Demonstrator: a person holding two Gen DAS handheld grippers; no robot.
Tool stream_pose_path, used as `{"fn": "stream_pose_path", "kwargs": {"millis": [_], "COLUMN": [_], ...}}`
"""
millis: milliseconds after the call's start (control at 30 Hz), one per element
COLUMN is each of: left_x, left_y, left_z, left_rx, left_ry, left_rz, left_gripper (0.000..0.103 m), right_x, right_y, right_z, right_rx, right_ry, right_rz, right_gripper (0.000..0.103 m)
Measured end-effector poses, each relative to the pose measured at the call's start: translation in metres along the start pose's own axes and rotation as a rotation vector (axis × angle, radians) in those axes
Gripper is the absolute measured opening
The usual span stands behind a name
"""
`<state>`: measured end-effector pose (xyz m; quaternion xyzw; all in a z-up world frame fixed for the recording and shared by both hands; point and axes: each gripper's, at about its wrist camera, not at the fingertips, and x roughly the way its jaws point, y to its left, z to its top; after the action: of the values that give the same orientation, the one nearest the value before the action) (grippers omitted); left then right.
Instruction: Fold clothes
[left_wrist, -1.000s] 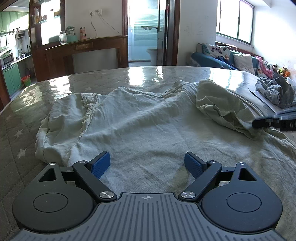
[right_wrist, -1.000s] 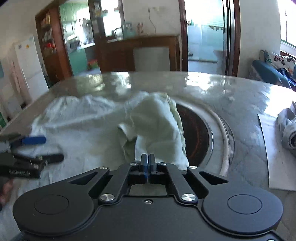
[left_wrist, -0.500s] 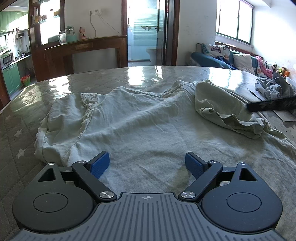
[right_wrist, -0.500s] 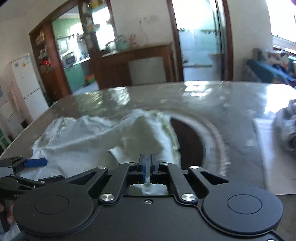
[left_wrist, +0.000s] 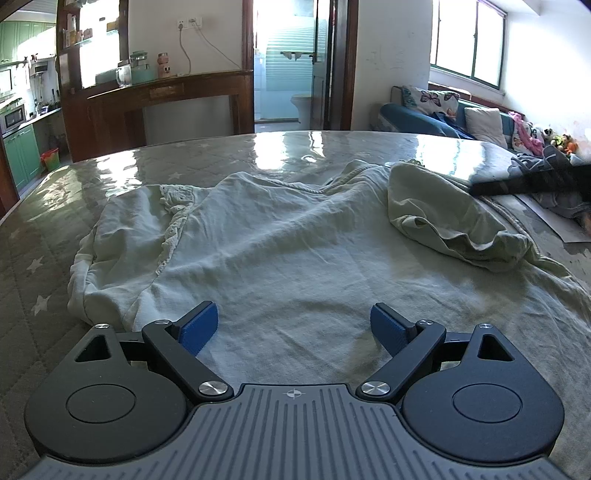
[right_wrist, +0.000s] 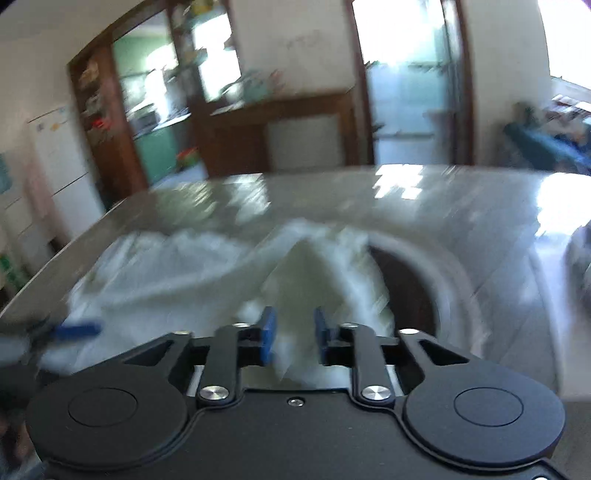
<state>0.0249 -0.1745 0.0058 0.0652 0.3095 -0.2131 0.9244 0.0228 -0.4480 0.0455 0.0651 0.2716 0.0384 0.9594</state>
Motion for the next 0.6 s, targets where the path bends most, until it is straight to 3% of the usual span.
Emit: {"fn": "stream_pose_path", "kwargs": {"millis": [133, 200, 267, 333, 400, 467, 533, 567, 600], "left_x": [-0.001, -0.003, -0.011, -0.022, -0.036, -0.047, -0.049, -0.050, -0.051], "left_y": [0.002, 0.006, 0.012, 0.020, 0.030, 0.043, 0.063, 0.072, 0.082], "left_z": [0.000, -0.001, -0.001, 0.001, 0.007, 0.014, 0.018, 0.020, 0.022], "left_rx": [-0.008, -0.028, -0.063, -0.087, -0.097, -0.098, -0.127, -0.142, -0.158], "left_ry": [-0.005, -0.018, -0.050, -0.082, -0.127, -0.164, -0.178, -0.184, -0.191], "left_rz": [-0.006, -0.017, -0.014, -0.011, 0.019, 0.058, 0.081, 0.091, 0.102], "left_gripper": [0.091, 0.091, 0.091, 0.091, 0.091, 0.091, 0.091, 0.091, 0.091], "right_x": [0.040, 0.055, 0.055, 0.050, 0.031, 0.021, 0.025, 0.025, 0.024], "right_y": [-0.007, -0.004, 0.002, 0.004, 0.002, 0.000, -0.003, -0.005, -0.006], "right_z": [0.010, 0.002, -0.006, -0.008, -0.011, -0.014, -0.017, -0.019, -0.021], "right_rx": [-0.002, -0.026, -0.069, -0.059, -0.006, 0.004, 0.010, 0.012, 0.011], "right_ry": [0.060, 0.132, 0.125, 0.113, 0.044, 0.037, 0.079, 0.087, 0.085], "right_rz": [-0.085, -0.062, -0.053, -0.048, -0.011, 0.012, 0.011, 0.002, -0.006], "right_gripper": [0.042, 0.043, 0.055, 0.057, 0.066, 0.065, 0.032, 0.007, 0.007]}}
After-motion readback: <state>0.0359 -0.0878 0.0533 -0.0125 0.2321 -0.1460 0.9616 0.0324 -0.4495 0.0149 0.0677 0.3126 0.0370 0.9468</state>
